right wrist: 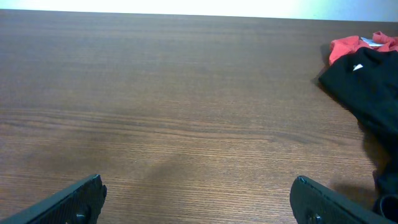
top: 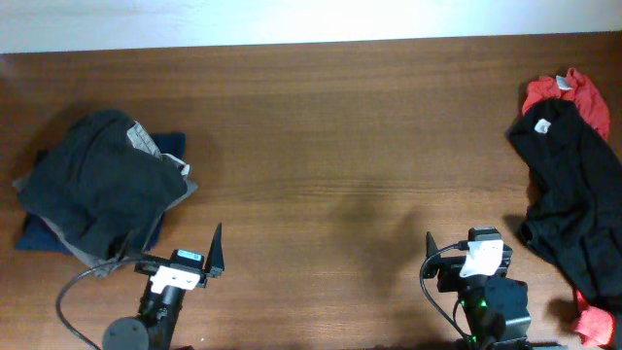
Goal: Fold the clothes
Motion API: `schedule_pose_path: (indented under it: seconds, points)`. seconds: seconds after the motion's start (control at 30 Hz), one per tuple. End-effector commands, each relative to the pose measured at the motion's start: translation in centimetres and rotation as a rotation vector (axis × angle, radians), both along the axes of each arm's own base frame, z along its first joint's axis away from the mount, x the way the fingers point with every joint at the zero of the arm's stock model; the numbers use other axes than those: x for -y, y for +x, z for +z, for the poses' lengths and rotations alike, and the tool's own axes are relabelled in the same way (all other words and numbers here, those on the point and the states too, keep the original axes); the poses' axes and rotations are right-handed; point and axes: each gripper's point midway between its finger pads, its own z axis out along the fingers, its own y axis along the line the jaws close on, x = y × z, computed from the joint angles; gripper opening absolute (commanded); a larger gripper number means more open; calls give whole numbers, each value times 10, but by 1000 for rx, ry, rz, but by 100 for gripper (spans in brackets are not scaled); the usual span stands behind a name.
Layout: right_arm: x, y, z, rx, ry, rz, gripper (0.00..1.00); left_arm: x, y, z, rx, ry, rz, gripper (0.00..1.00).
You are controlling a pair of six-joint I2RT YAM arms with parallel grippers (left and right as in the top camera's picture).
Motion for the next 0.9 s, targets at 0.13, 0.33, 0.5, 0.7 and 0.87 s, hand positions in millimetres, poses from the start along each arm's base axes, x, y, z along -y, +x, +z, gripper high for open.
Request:
schedule_pose_path:
  seconds: [0.13, 0.33, 0.5, 0.7, 0.87]
  points:
    - [0, 0, -1, 5, 5, -2, 99, 1, 7, -31, -25, -14, 10, 99]
    - [0, 0, -1, 5, 5, -2, 99, -6, 12, -50, -90, -30, 81, 99]
    - [0, 0, -1, 5, 5, -2, 99, -6, 12, -72, -183, -31, 86, 99]
    - [0, 0, -1, 5, 5, -2, 99, -6, 12, -73, -189, -30, 84, 99]
    - [0, 0, -1, 5, 5, -2, 99, -6, 12, -73, -189, -31, 84, 99]
